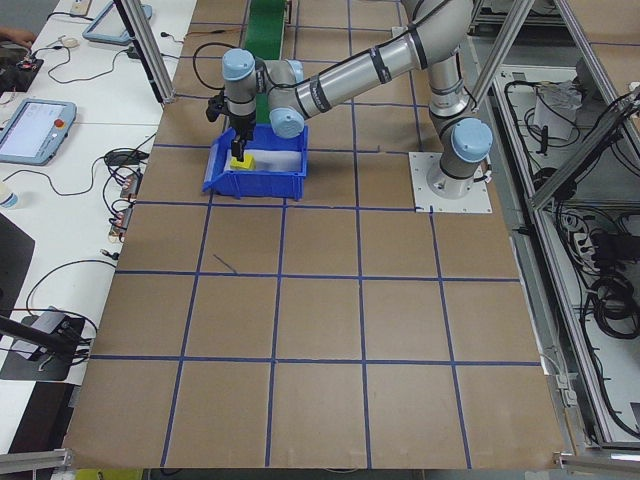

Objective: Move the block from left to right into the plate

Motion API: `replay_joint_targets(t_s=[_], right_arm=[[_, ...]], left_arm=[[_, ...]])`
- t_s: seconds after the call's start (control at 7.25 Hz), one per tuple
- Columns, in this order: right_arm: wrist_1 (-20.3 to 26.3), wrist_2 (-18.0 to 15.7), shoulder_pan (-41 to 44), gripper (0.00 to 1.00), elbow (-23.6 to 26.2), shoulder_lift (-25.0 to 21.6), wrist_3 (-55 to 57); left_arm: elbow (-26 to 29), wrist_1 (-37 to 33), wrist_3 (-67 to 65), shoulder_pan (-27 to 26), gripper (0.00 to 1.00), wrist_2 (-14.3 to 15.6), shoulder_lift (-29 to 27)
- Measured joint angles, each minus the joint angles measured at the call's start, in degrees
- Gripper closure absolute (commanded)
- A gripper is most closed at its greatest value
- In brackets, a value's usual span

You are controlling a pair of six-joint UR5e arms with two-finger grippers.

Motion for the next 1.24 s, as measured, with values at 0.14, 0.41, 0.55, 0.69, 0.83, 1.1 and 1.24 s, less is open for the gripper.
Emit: replay_joint_targets(t_s=[0.14,0.41,0.55,0.69,0.83,1.1,1.24], right_arm=[[0.0,0.0,0.0,0.0,0.0,0.0,0.0],[-0.1,-0.1,0.0,0.0,-0.1,0.0,0.0],[0.0,0.0,0.2,0.0,-0.1,0.0,0.0],[0.5,0.2,0.4,0.0,0.2,0.2,0.0],[1.1,0.2,0.6,0.0,0.9,1.6,0.0],[4.3,-1.4,0.6,0.0,2.1,5.4,0.4],[4.3,-1.9,0.7,0.0,2.5,6.3,1.2]], left_arm=[[0.4,0.2,0.2,0.1,0.01,0.0,-1.2],[0.7,0.6,0.6,0.1,0.3,0.1,-3.0],[0.7,0.9,0.6,0.1,0.5,0.2,-3.6],[0.6,1.1,0.6,0.1,0.59,0.3,-3.9],[0.3,1.1,0.4,0.1,0.61,0.4,-3.8],[0.4,0.9,0.2,-0.1,0.61,0.5,-1.2],[0.5,0.3,0.1,-0.5,0.61,0.4,2.0]])
